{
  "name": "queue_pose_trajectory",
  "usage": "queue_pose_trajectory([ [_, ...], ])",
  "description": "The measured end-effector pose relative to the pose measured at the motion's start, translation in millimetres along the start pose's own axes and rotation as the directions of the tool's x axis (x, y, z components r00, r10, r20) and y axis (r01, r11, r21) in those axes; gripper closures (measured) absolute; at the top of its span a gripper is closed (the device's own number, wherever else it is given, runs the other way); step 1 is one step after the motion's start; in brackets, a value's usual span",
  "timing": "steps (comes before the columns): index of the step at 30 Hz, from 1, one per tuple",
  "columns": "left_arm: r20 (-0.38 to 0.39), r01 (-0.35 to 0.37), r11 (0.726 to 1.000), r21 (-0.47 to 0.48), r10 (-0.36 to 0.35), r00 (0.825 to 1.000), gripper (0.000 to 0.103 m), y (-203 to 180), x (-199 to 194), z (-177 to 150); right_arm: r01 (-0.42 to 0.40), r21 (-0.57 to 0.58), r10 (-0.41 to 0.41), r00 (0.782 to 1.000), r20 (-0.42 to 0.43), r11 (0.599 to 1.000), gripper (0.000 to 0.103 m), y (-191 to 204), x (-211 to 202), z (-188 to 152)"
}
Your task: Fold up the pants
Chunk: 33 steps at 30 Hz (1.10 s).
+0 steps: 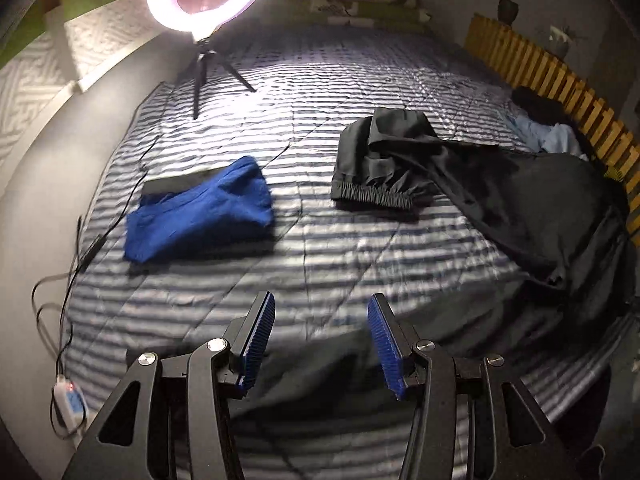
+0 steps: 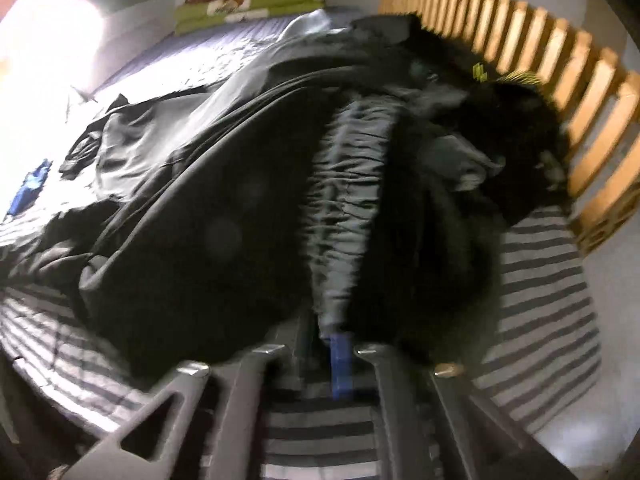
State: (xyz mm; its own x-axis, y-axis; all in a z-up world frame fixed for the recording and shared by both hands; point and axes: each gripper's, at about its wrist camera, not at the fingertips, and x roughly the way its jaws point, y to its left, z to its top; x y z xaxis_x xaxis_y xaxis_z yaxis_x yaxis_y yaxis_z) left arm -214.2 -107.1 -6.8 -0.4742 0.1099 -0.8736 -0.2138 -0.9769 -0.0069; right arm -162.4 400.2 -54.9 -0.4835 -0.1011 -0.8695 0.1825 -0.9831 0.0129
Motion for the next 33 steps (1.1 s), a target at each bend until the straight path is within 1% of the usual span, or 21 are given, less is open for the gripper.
queue_pose_trajectory([
  [1, -0.018, 0.022, 1.000, -0.004, -0.022, 1.000, 0.049, -4, 14, 9, -0.002, -0.004, 0.002, 1.000, 0.005, 1.000, 0.098, -2, -5, 1],
  [2, -0.034, 0.043, 0.999, -0.009, -0.044, 0.998, 0.045, -8, 28, 17, 0.004, -0.011, -0.004, 1.000, 0.012, 1.000, 0.098, -4, -12, 1],
  [3, -0.049, 0.051, 0.999, -0.015, -0.052, 0.997, 0.044, -11, 42, 25, 0.031, -0.014, -0.031, 0.999, 0.020, 0.999, 0.098, -12, -24, -1],
  [5, -0.075, 0.062, 0.997, -0.036, -0.064, 0.995, 0.044, -16, 75, 42, 0.083, 0.025, -0.084, 0.996, 0.016, 0.996, 0.098, -31, -37, -3],
  [7, -0.099, 0.098, 0.991, -0.092, -0.107, 0.989, 0.043, -19, 110, 58, 0.113, 0.082, -0.112, 0.994, -0.008, 0.990, 0.097, -54, -49, -7],
  [9, -0.120, 0.129, 0.980, -0.154, -0.148, 0.982, 0.040, -20, 141, 70, 0.159, 0.087, -0.159, 0.987, -0.005, 0.984, 0.086, -60, -63, -6],
  [10, -0.130, 0.140, 0.971, -0.196, -0.167, 0.977, 0.036, -20, 158, 76, 0.172, 0.084, -0.173, 0.985, 0.009, 0.982, 0.084, -59, -71, -3],
  [12, -0.144, 0.145, 0.950, -0.276, -0.190, 0.971, 0.036, -18, 188, 87, 0.187, 0.079, -0.191, 0.980, 0.059, 0.979, 0.082, -53, -88, 5],
  [14, -0.134, 0.131, 0.947, -0.295, -0.177, 0.975, 0.036, -22, 206, 94, 0.146, 0.081, -0.156, 0.979, 0.131, 0.986, 0.077, -43, -105, 20],
  [15, -0.128, 0.107, 0.953, -0.283, -0.148, 0.981, 0.042, -26, 213, 97, 0.127, 0.087, -0.140, 0.978, 0.158, 0.988, 0.074, -39, -111, 27],
  [16, -0.134, 0.075, 0.960, -0.269, -0.114, 0.984, 0.072, -30, 219, 99, 0.101, 0.090, -0.117, 0.976, 0.186, 0.991, 0.073, -34, -115, 34],
  [17, -0.134, 0.070, 0.963, -0.259, -0.108, 0.985, 0.084, -33, 221, 102, 0.069, 0.085, -0.085, 0.974, 0.208, 0.994, 0.073, -26, -117, 42],
  [18, -0.120, 0.070, 0.964, -0.257, -0.104, 0.987, 0.093, -33, 217, 105, 0.036, 0.071, -0.051, 0.973, 0.226, 0.997, 0.073, -16, -116, 52],
  [19, -0.100, 0.058, 0.968, -0.245, -0.084, 0.991, 0.094, -32, 208, 109, 0.021, 0.052, -0.033, 0.972, 0.233, 0.998, 0.073, -7, -113, 63],
  [21, -0.058, 0.019, 0.976, -0.216, -0.033, 0.998, 0.095, -24, 187, 113, -0.004, -0.011, 0.006, 0.971, 0.239, 1.000, 0.073, 14, -104, 79],
  [22, -0.036, 0.012, 0.980, -0.199, -0.020, 0.999, 0.095, -17, 173, 116, -0.014, -0.050, 0.026, 0.971, 0.238, 0.999, 0.073, 29, -96, 88],
  [26, 0.020, -0.028, 0.983, -0.179, 0.032, 0.999, 0.095, 19, 122, 120, -0.070, -0.168, 0.107, 0.969, 0.221, 0.983, 0.073, 76, -68, 112],
  [27, 0.030, -0.035, 0.983, -0.180, 0.041, 0.999, 0.095, 29, 111, 121, -0.099, -0.207, 0.143, 0.967, 0.210, 0.973, 0.073, 92, -58, 120],
  [29, 0.048, -0.042, 0.980, -0.192, 0.052, 0.997, 0.095, 50, 89, 124, -0.137, -0.243, 0.186, 0.964, 0.192, 0.960, 0.073, 112, -43, 131],
  [31, 0.062, -0.018, 0.973, -0.229, 0.033, 0.998, 0.095, 79, 69, 129, -0.197, -0.272, 0.244, 0.957, 0.155, 0.942, 0.073, 136, -24, 142],
  [33, 0.072, -0.009, 0.969, -0.247, 0.027, 0.997, 0.095, 95, 54, 129, -0.247, -0.285, 0.290, 0.950, 0.117, 0.926, 0.073, 158, -4, 149],
])
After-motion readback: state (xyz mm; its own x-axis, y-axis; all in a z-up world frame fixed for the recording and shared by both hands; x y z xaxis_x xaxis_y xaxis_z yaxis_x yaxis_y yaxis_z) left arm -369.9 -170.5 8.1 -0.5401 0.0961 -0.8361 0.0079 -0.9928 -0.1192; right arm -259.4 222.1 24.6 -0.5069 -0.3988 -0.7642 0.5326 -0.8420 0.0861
